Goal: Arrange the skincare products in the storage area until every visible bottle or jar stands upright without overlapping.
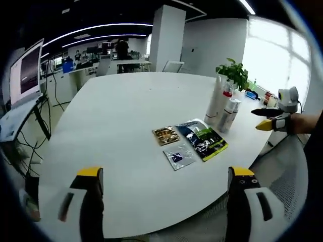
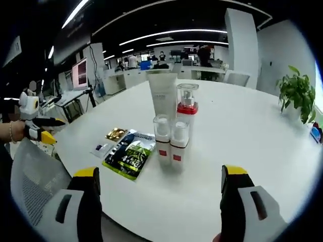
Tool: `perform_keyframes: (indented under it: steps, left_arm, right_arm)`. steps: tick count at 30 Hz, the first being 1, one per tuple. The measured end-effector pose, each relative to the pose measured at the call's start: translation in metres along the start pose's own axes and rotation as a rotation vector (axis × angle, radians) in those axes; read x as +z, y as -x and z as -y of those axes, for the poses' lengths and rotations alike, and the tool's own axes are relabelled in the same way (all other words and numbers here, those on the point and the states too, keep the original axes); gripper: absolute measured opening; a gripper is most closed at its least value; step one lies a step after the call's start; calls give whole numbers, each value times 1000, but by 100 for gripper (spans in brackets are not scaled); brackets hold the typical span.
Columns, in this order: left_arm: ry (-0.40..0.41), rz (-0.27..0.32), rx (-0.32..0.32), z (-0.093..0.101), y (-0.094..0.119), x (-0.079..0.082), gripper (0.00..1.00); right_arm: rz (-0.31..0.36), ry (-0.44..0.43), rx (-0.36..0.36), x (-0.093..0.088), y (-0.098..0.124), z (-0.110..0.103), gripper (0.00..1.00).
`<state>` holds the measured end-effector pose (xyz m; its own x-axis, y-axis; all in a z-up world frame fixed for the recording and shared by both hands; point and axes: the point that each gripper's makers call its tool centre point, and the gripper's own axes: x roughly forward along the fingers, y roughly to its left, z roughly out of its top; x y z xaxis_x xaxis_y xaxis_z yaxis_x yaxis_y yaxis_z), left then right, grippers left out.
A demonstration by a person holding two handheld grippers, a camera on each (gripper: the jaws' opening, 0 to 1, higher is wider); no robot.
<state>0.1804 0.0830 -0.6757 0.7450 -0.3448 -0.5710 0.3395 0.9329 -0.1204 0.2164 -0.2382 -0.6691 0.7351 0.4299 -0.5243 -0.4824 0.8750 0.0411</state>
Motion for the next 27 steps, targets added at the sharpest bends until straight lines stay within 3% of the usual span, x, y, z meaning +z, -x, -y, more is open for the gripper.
perform_keyframes:
  steps: [8, 14, 17, 27]
  left_arm:
    - [-24, -27, -6, 6, -1, -2, 97]
    - [-22, -4, -6, 4, -9, 9, 96]
    - [-43, -35, -2, 4, -13, 5, 95]
    - [-75, -56, -41, 8, -17, -4, 94]
  right_arm:
    - [-9, 26, 18, -1, 0, -4, 100]
    - [-8, 11, 12, -2, 0, -2, 100]
    - [-9, 13, 13, -2, 1, -1, 100]
    - [-14, -9, 16, -6, 0, -1, 100]
